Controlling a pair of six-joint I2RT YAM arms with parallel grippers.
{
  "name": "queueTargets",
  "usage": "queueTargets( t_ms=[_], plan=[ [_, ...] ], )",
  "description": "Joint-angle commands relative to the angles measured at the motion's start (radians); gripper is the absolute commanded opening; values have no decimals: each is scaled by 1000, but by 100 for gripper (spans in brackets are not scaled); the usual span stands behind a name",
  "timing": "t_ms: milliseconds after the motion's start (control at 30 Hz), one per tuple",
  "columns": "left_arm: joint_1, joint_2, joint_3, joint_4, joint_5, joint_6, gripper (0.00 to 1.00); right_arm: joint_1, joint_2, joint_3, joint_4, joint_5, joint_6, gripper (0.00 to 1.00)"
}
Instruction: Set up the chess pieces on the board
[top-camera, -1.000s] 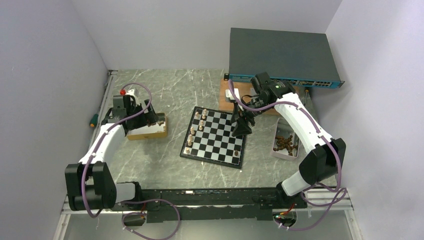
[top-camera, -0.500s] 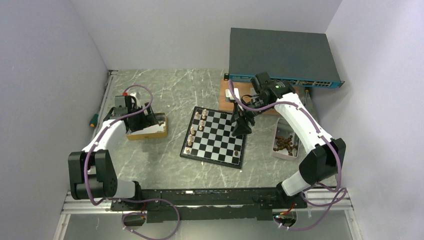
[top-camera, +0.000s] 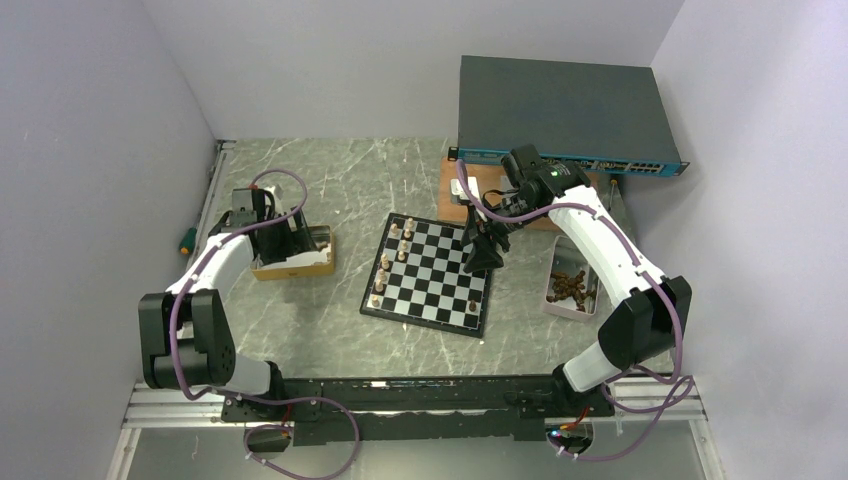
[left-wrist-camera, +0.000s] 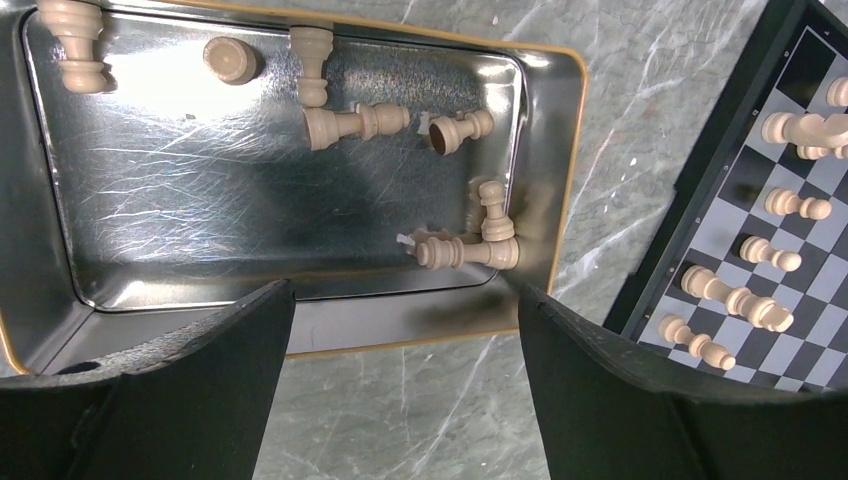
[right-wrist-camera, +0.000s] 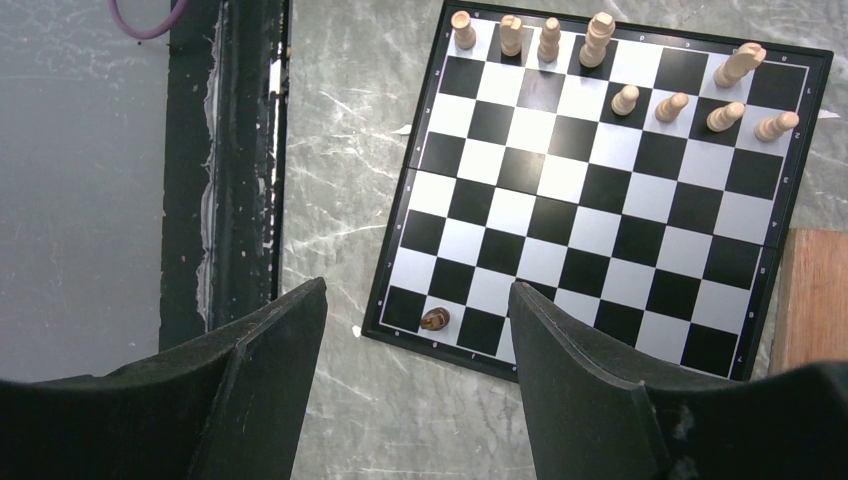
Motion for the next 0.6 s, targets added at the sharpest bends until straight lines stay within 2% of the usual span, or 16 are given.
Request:
queueTargets(
  t_ms=[0,200,300,567],
  plan=[
    [4,6,45,6,-4,20,85,-4,-2,7,12,-24,-3,70],
    [4,38,74,2,-7,27,80,-3,-2,7,11,-25,-3,70],
    [4,67,106,-21,-28,37,74,-3,-2,7,11,-26,-4,70],
    [3,147,181,-66,-102,84,46,-3,4,10,9,-27,-6,70]
  ],
)
